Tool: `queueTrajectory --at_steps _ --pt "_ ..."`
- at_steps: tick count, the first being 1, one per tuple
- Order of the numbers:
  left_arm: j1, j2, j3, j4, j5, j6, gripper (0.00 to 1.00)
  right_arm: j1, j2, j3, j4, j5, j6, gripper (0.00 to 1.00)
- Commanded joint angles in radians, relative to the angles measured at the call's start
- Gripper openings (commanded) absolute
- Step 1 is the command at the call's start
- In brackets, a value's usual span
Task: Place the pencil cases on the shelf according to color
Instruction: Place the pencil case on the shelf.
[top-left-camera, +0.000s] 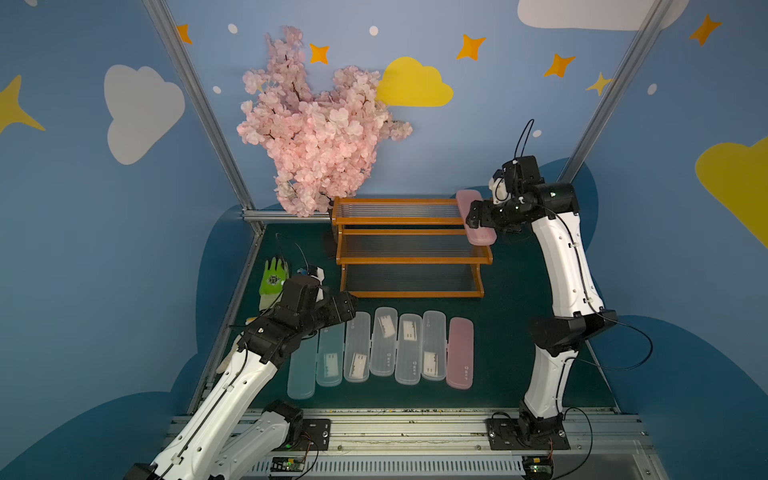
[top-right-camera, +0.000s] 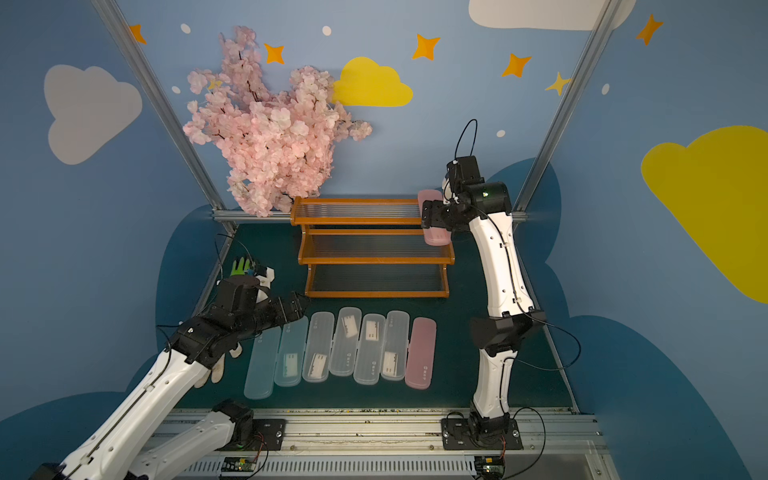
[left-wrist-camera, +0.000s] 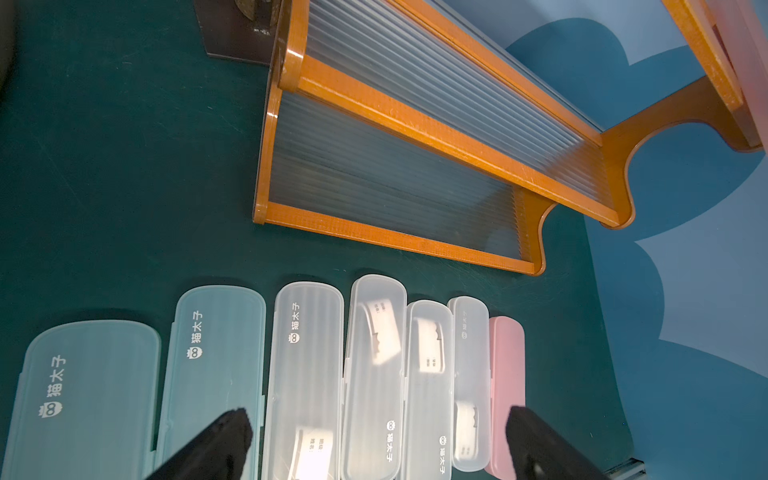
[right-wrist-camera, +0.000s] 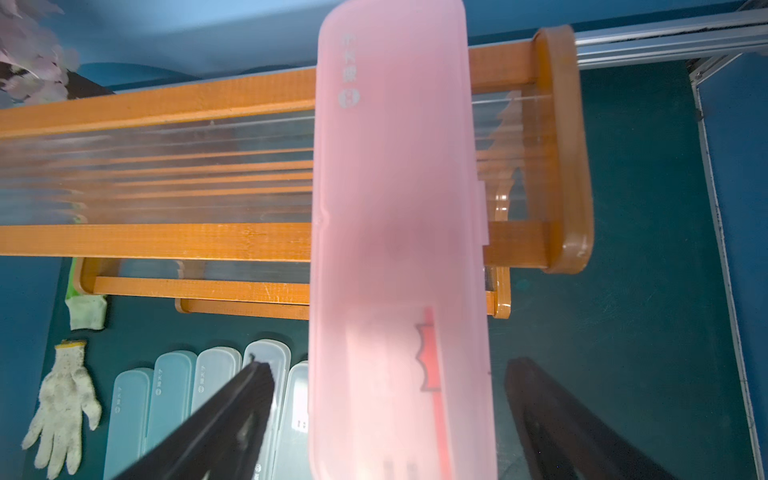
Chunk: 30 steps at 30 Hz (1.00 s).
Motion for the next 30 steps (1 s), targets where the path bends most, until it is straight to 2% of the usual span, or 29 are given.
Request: queueTrajectory --at_steps 1,7,10,12,13,15,18,23,30 --pt "0.007 -0.019 0.005 -0.015 0.008 -0.002 1.0 -0.009 -0.082 0.023 0.031 -0.004 0.01 0.93" --pt "0.011 -0.038 0.011 -0.029 0.002 0.004 1.0 -0.006 -0.21 -0.061 0.042 -0.003 0.017 0.89" --pt "0.016 -0.044 0.008 -0.039 -0.004 0.009 1.0 0.005 -0.337 -0.268 0.104 -0.008 0.027 0.84" --pt "0.016 -0.045 0.003 -0.046 -0.002 0.013 1.0 0.02 -0.447 -0.462 0.176 -0.006 0.038 0.81" --pt "0.017 -0.048 0.001 -0.048 0.001 0.012 1.0 0.028 -0.492 -0.544 0.208 -0.002 0.047 0.78" --pt "0.017 -0.049 -0.009 -0.049 0.012 0.005 1.0 0.042 -0.586 -0.729 0.289 -0.029 0.056 0.64" --pt "0.016 -0.055 -0.029 -0.034 0.031 -0.009 1.0 0.049 -0.668 -0.927 0.402 -0.071 0.084 0.49" --pt "0.016 -0.06 -0.042 -0.029 0.065 -0.026 1.0 0.055 -0.65 -1.032 0.504 -0.07 0.095 0.36" --pt "0.017 -0.072 -0.041 -0.024 0.069 -0.03 1.0 0.048 -0.588 -1.031 0.604 -0.023 0.096 0.34"
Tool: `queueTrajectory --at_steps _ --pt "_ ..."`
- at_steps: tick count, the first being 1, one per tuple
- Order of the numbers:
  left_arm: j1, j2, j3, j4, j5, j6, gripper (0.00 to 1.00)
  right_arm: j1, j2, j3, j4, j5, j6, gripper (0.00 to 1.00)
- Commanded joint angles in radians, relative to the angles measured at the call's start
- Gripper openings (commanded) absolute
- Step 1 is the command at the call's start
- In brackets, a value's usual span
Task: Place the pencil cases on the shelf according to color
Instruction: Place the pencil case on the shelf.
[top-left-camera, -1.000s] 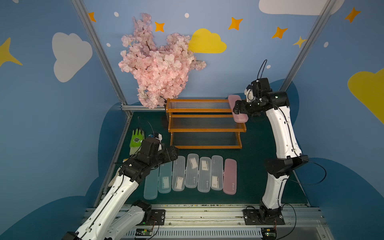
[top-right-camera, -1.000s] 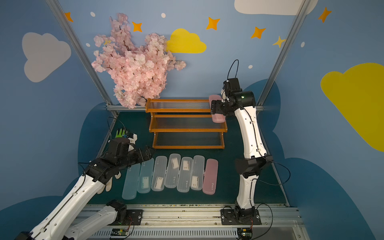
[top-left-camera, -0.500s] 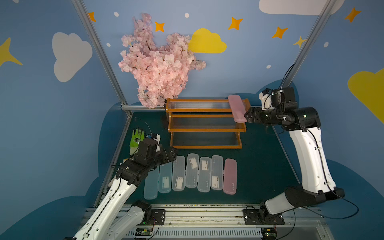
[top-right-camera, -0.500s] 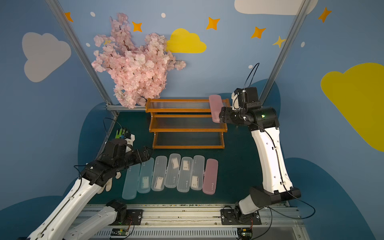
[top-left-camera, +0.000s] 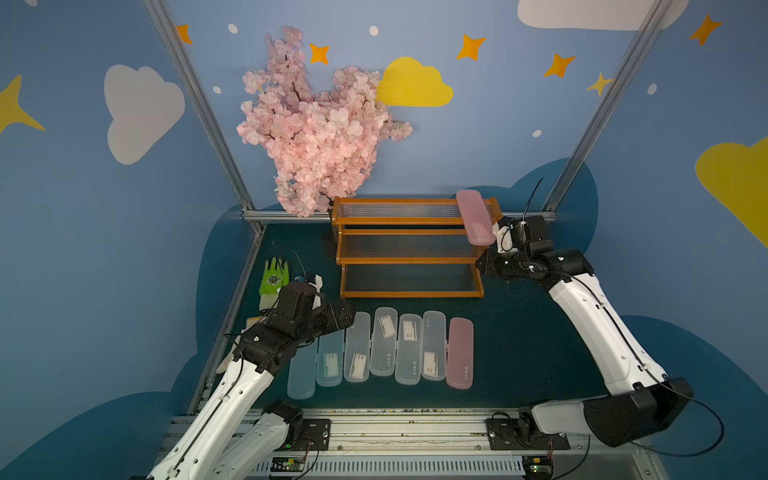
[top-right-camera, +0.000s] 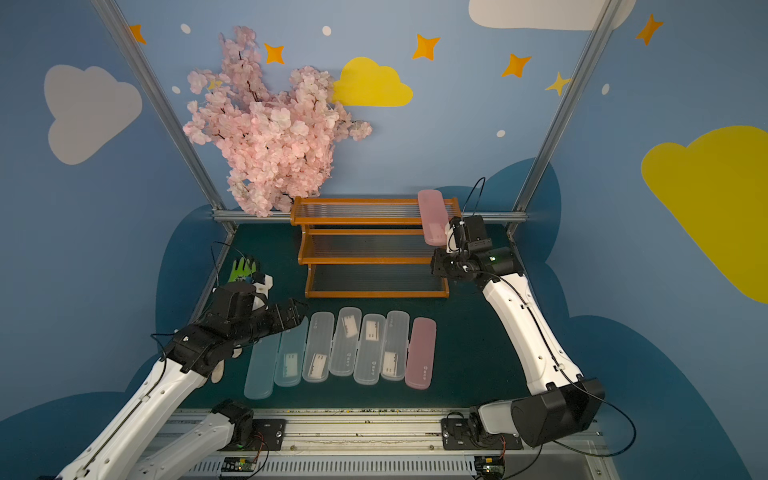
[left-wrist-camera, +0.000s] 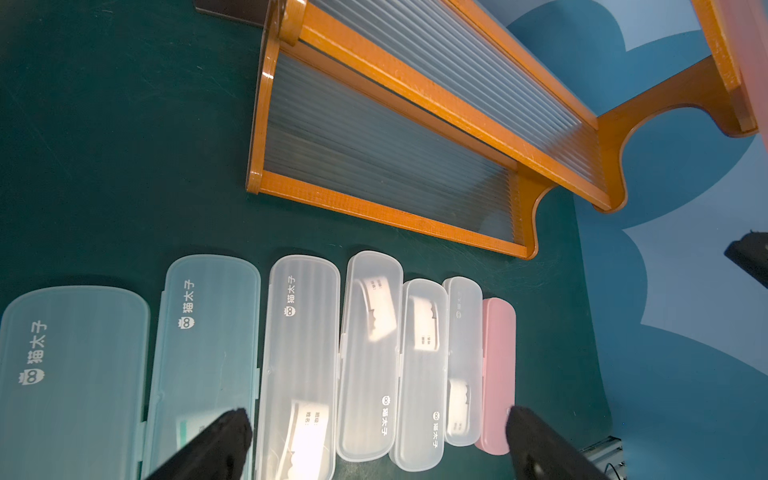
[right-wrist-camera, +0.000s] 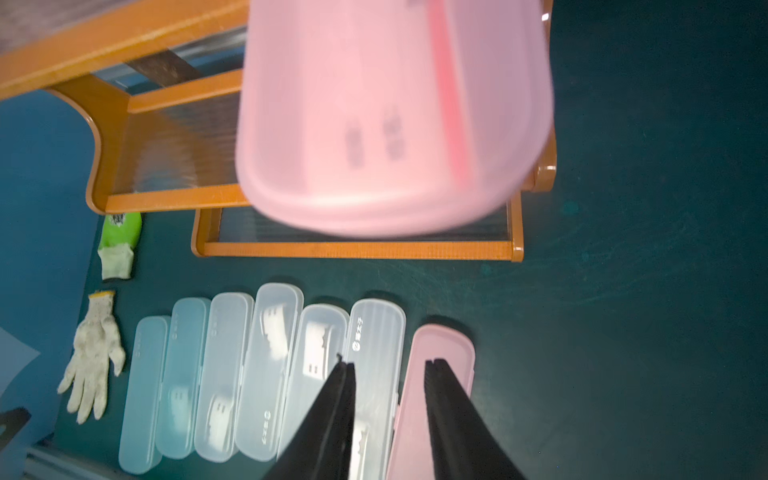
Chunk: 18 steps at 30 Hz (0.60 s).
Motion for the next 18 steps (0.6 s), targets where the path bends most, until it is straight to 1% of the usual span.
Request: queueTrajectory --at_steps 1,9,13,16,18 --pt "0.004 -0.01 0.005 0.002 0.012 -0.006 1.0 -0.002 0.02 0.032 0.093 0.02 0.001 0.34" --pt "0.004 -0.006 -0.001 -0.002 0.012 0.002 1.0 -0.008 0.123 0.132 0.096 0.014 -0.015 0.34" --pt "0.004 -0.003 0.0 -0.01 0.01 0.008 1.0 -0.01 0.134 0.142 0.093 0.023 -0.015 0.34" --pt "0.004 -0.001 0.004 -0.015 0.013 0.012 1.0 -0.012 0.127 0.135 0.078 0.031 -0.014 0.38" --pt "0.004 -0.003 0.008 -0.024 0.016 0.014 1.0 -0.012 0.112 0.13 0.048 0.032 -0.005 0.44"
